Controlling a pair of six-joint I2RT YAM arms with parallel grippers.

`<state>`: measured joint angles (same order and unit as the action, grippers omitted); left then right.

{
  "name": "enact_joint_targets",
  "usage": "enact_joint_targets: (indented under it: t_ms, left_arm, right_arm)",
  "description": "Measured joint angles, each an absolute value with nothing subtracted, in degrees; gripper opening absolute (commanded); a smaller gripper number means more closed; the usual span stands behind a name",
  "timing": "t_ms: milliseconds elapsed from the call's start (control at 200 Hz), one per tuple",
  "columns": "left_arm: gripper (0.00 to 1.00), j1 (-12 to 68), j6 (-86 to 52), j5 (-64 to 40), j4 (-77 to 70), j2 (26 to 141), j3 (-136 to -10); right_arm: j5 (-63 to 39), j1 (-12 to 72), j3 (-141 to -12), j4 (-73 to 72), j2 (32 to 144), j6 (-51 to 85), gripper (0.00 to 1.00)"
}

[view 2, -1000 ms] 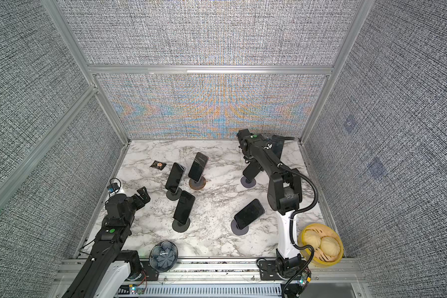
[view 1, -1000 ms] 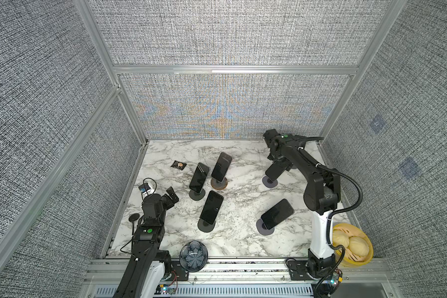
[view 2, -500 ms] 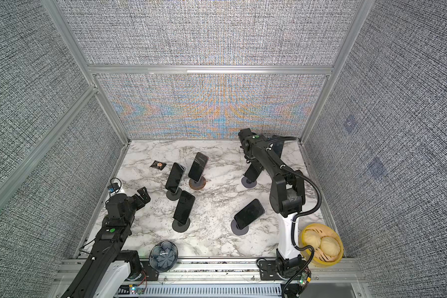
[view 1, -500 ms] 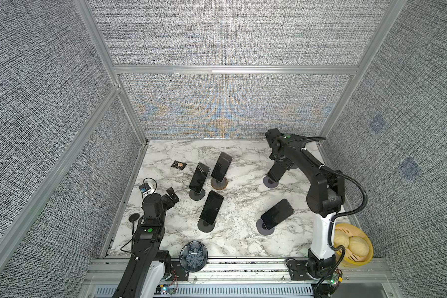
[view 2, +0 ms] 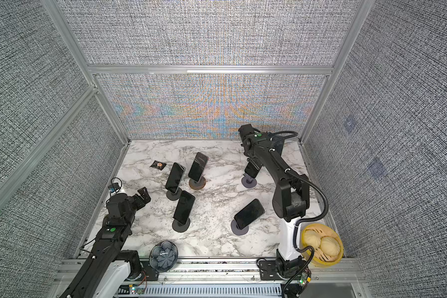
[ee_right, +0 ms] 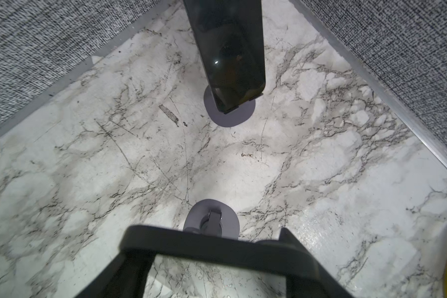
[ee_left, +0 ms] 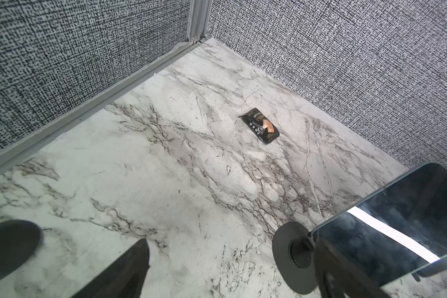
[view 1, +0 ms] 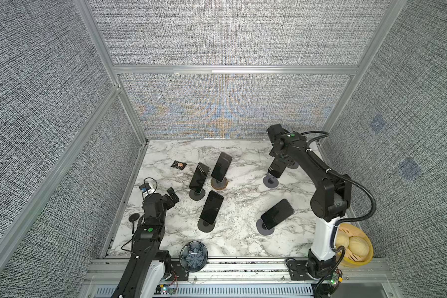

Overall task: Remove the phone from the phone stand
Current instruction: Remove the phone from the phone stand, then place the phone at the bottom-center of the table.

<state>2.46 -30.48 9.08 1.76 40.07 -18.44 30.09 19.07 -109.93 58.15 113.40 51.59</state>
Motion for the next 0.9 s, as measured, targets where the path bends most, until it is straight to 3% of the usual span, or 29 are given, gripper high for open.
enact_joint_targets:
  t_ms: [430,901]
  left_arm:
    - [0.99,2.5,-30.5,9.1,1.3,41.1,-18.4]
    - [0.99,2.5,-31.3,8.8,-0.7,45.0,-18.3]
  right_arm:
    - [24.9,27.4,-107.9,51.5,108.1,35.3,0.71]
    - [11.6,37.3,-91.9,48.2,96.2,29.5,0.69]
